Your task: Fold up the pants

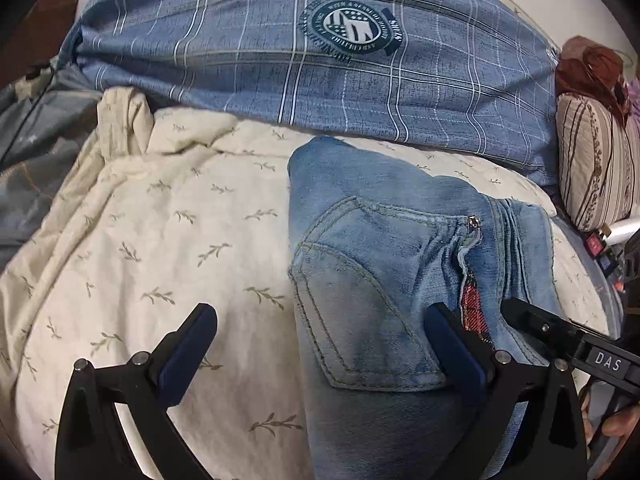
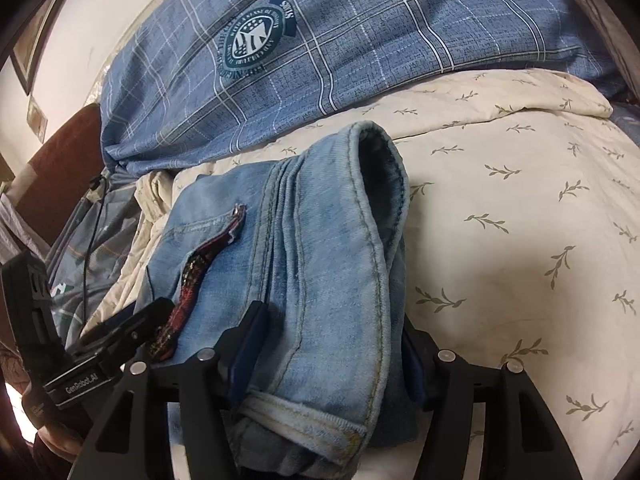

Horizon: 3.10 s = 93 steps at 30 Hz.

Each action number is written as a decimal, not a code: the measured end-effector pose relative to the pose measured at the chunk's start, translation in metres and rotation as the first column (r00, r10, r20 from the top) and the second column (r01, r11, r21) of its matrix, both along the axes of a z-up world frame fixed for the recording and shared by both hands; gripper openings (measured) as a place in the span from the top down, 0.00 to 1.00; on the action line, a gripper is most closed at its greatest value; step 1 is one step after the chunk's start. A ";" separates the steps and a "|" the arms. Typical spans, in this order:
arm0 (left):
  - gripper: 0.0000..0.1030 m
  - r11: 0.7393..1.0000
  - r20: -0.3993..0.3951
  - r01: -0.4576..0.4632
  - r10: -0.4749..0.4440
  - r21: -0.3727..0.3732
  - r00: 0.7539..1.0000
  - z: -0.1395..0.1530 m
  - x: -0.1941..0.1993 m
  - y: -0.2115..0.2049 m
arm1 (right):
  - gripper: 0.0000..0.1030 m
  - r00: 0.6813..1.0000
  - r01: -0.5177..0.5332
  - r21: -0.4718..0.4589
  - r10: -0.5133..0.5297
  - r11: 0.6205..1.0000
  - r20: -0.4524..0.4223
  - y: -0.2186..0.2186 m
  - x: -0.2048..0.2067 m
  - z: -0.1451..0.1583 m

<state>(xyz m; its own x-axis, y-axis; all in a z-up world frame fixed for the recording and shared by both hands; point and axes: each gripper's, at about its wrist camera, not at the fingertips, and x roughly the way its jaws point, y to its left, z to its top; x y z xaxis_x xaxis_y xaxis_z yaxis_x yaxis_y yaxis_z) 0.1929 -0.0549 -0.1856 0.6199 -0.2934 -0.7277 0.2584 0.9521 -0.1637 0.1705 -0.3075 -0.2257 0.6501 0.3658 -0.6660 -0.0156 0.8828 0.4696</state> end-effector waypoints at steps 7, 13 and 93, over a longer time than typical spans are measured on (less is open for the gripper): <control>0.03 0.991 -0.057 0.058 -0.066 -0.122 0.996 -0.005 0.007 0.011 | 0.46 0.999 -0.038 -0.007 0.038 0.999 0.020 -0.003 -0.006 0.001; 0.37 0.969 -0.022 0.166 -0.173 -0.183 0.985 -0.003 0.001 0.003 | 0.46 1.000 -0.026 -0.009 0.026 1.000 0.017 -0.002 -0.006 0.001; 0.10 0.986 0.204 0.036 -0.070 0.164 0.977 0.029 -0.046 -0.009 | 0.36 0.993 0.084 -0.033 -0.081 0.996 0.085 -0.004 -0.021 0.019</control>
